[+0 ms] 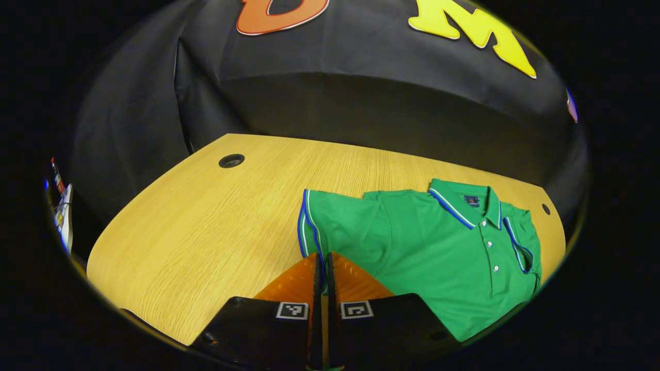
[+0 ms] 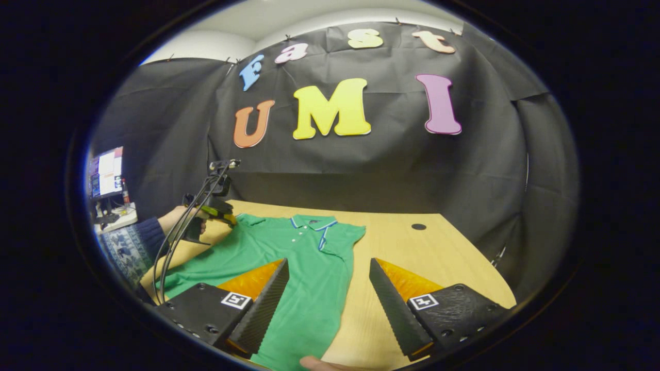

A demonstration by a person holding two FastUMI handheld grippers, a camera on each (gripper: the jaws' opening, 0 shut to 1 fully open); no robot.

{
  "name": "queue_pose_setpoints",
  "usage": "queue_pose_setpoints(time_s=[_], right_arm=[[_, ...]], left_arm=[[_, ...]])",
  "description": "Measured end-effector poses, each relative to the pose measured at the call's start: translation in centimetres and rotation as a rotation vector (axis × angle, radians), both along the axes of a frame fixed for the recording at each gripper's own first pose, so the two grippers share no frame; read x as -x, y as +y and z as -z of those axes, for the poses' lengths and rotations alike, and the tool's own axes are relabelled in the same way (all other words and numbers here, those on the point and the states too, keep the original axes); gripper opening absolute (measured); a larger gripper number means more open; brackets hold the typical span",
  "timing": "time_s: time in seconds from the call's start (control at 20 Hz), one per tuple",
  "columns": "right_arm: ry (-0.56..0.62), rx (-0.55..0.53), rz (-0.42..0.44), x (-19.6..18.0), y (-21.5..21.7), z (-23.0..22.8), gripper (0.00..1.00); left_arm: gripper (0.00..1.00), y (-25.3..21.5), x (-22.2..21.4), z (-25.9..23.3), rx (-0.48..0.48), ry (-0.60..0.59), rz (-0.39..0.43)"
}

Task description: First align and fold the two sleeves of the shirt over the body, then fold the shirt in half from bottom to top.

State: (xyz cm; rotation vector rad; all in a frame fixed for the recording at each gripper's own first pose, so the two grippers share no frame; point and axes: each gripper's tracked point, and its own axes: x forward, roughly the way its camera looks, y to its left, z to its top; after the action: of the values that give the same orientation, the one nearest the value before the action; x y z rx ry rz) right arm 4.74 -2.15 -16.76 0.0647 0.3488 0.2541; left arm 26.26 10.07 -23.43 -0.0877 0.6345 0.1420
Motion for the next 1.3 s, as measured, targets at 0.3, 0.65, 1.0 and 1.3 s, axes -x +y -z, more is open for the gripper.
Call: queue_pose_setpoints(time_s=[0.3,0.65,1.0,1.3], right_arm=[[0.019,-0.013,0.010,-0.2,-0.2,0.4,0.96],[0.016,-0.009,0.013,-0.2,-0.2,0.7,0.95],[0.017,-0.005,0.014,-0.3,-0.1,0.8,0.95],[0.020,0.003,0.002,-0.1,0.3,0.8,0.95]], left_arm=[[0.11,-3.7,-0.4,-2.2,-0.073,-0.010,0.045],[0.62,-13.0,0.6,-6.3,0.029,-0.103,0.188],[1.00,-14.1,2.9,-11.2,-0.049,-0.193,0.222],[1.00,-10.7,2.0,-7.4,-0.032,-0.135,0.184]])
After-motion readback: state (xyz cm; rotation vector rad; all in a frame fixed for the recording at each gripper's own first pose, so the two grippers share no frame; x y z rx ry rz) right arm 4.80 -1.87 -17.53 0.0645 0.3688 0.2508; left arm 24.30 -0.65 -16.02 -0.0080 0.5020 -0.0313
